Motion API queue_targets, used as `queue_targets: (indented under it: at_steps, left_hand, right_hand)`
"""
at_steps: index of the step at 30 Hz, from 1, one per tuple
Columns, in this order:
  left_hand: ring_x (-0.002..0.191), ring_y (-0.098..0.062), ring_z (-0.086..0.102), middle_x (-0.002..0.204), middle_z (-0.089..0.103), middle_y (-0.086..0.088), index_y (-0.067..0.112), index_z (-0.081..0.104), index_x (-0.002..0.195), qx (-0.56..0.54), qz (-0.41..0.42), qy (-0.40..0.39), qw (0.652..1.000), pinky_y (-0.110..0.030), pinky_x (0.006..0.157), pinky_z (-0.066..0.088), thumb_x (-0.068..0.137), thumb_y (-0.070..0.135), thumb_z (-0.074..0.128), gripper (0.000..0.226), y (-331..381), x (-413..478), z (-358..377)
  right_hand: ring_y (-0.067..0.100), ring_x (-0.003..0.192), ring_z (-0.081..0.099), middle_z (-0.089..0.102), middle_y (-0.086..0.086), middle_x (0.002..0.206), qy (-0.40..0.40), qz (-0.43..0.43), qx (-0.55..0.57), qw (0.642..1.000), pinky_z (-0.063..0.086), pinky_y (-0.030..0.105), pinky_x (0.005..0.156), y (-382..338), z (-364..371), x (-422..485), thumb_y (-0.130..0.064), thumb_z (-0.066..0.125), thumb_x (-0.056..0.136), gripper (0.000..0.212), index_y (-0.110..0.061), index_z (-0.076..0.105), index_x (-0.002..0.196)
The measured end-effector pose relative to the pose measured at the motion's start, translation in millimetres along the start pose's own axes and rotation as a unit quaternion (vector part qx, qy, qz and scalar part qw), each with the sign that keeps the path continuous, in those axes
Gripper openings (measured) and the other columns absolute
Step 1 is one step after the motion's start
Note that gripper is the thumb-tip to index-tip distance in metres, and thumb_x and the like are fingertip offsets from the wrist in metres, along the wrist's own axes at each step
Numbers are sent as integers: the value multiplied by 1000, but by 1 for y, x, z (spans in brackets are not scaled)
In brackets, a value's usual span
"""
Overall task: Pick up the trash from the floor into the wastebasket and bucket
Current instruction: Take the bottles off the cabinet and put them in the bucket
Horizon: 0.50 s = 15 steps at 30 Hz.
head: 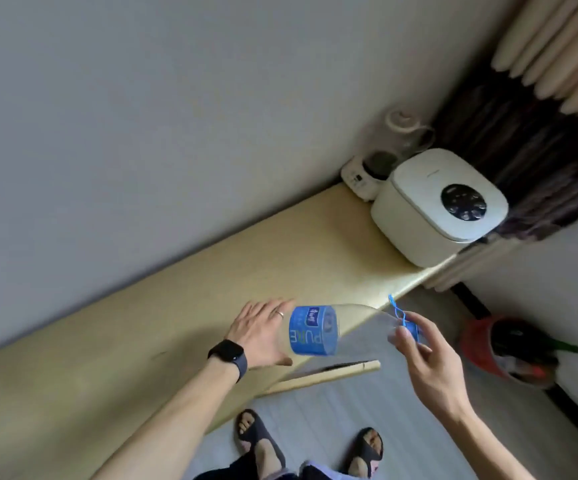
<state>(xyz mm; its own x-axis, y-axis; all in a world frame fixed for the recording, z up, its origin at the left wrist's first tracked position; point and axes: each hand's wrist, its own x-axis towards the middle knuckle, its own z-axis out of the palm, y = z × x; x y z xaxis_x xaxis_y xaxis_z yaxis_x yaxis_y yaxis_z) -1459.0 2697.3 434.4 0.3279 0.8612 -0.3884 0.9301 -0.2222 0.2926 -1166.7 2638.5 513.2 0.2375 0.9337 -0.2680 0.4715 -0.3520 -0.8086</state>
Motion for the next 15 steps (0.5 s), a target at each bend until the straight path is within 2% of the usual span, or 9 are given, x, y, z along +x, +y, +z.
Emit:
queue_targets:
  at_steps: [3,4,5,6,8,10,11,13,15]
  left_hand:
    - [129,-18,45,142,43,10,35,28,145,32,103,-34,994,-33,109,35,56,72,68,104,108,40,10]
    - [127,-18,46,139,44,9,35,29,145,38,116,-31,992,-32,107,36,59,71,65,100,122,44,16]
    - [126,-18,46,137,45,9,36,29,146,58,152,-49,985,-32,106,37,62,70,63,97,169,60,25]
    - [124,-18,47,136,46,8,35,29,146,76,167,-41,982,-32,105,38,63,69,62,96,181,66,32]
    - [122,-20,50,133,48,7,33,32,146,102,197,-50,974,-33,104,40,62,62,63,94,238,86,47]
    - [117,-22,55,127,54,5,29,39,143,133,236,-52,961,-33,102,43,59,58,64,93,304,107,69]
    - [113,-22,58,123,57,3,28,42,140,141,247,-52,957,-34,99,45,55,57,67,93,321,112,75]
    - [105,-23,63,116,61,1,27,45,134,157,298,-59,940,-34,92,51,48,57,72,95,385,129,94]
    - [104,-24,63,116,63,-3,26,43,133,180,334,-63,923,-37,90,53,45,57,77,100,429,142,107]
  right_hand:
    - [12,89,75,76,-9,95,91,71,75,991,55,30,86,54,-80,-19,-28,65,95,19,-40,63,109]
    - [14,88,75,76,-7,95,100,79,58,990,56,29,82,64,-90,-22,-31,67,93,20,-42,62,109]
    - [15,88,73,74,-7,99,141,99,34,984,55,27,80,93,-125,-30,-36,70,90,24,-43,61,112]
    - [14,94,70,70,-6,109,165,94,-8,982,53,27,84,106,-135,-32,-40,72,87,33,-40,60,117]
    - [17,118,56,55,-4,131,209,91,-112,967,46,34,103,147,-174,-40,-47,75,80,56,-29,56,130]
    - [25,138,37,42,-2,147,189,87,-195,958,35,41,114,192,-217,-46,-60,74,77,74,-27,51,139]
    - [28,145,29,37,-1,153,150,69,-252,954,30,46,117,203,-225,-45,-68,69,76,82,-29,47,144]
    - [32,151,19,30,0,160,52,45,-368,927,19,53,119,243,-261,-44,-81,57,72,95,-34,35,151]
    - [31,152,17,27,1,163,-26,42,-422,905,10,54,118,264,-282,-36,-82,54,71,101,-39,20,156]
